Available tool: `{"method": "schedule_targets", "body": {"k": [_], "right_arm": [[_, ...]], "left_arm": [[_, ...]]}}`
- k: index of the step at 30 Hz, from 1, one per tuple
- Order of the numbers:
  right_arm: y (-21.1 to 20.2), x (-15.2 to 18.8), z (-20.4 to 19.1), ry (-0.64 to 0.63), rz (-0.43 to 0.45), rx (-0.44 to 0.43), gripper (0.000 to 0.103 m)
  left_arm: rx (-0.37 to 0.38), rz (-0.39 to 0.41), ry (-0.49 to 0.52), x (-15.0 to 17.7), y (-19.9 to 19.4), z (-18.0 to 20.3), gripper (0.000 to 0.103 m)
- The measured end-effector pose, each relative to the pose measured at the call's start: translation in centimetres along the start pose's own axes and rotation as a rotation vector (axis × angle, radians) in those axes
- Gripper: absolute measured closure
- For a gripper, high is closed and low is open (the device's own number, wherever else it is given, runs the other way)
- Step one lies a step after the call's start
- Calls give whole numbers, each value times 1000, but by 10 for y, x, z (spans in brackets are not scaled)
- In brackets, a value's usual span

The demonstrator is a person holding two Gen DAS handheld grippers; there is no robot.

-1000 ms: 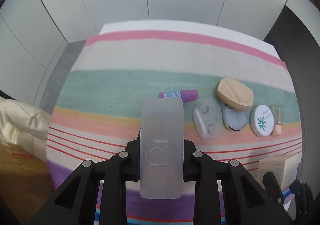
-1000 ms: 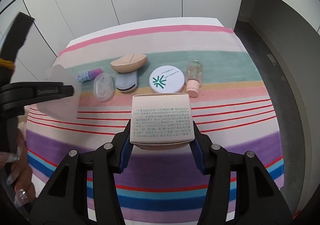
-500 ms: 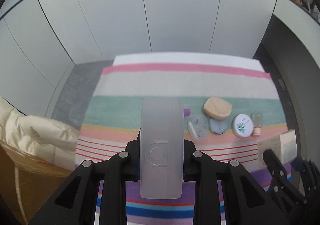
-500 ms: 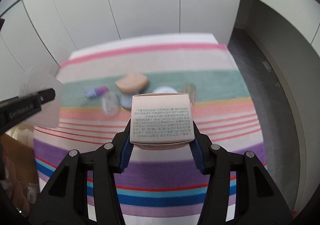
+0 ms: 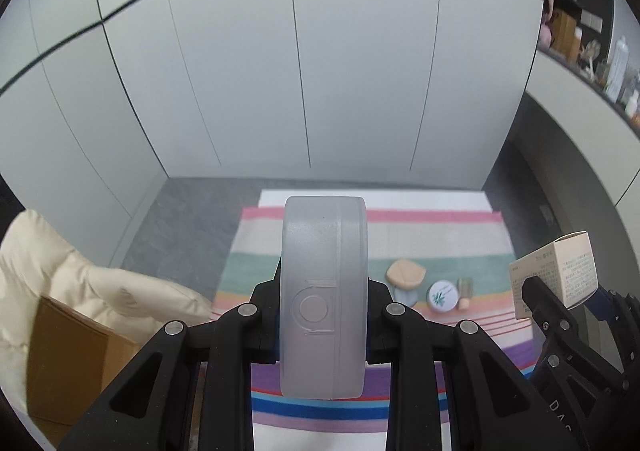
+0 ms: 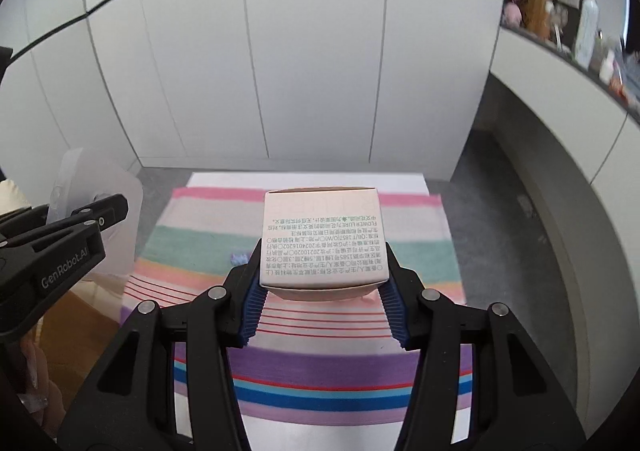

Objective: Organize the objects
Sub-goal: 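Lift the cream box and clear plastic box off the cloth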

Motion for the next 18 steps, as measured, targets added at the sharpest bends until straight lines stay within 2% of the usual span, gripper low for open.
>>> {"method": "schedule_targets", "body": {"k": [5,11,18], "right_arm": [[-49,-26,-8,-6,61,-1,50],[-104,-49,-11,-18,129,14,50],[-133,-51,-9,-3,149,22,50]], "left_arm": [[36,34,16,-12,-46,-2,76],[33,61,11,-20,-92,-16,76],[31,89,20,-19,-128,-19,76]]}}
Point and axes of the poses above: each gripper's, at about its wrist camera, not at the fingertips, and y roughly the way its jaws point, z to its right, x to its underside, the point moved 10 cm from there along y, roughly the way its jaws point, and after that the axes turned 7 degrees about -z, right-handed, at the moved point
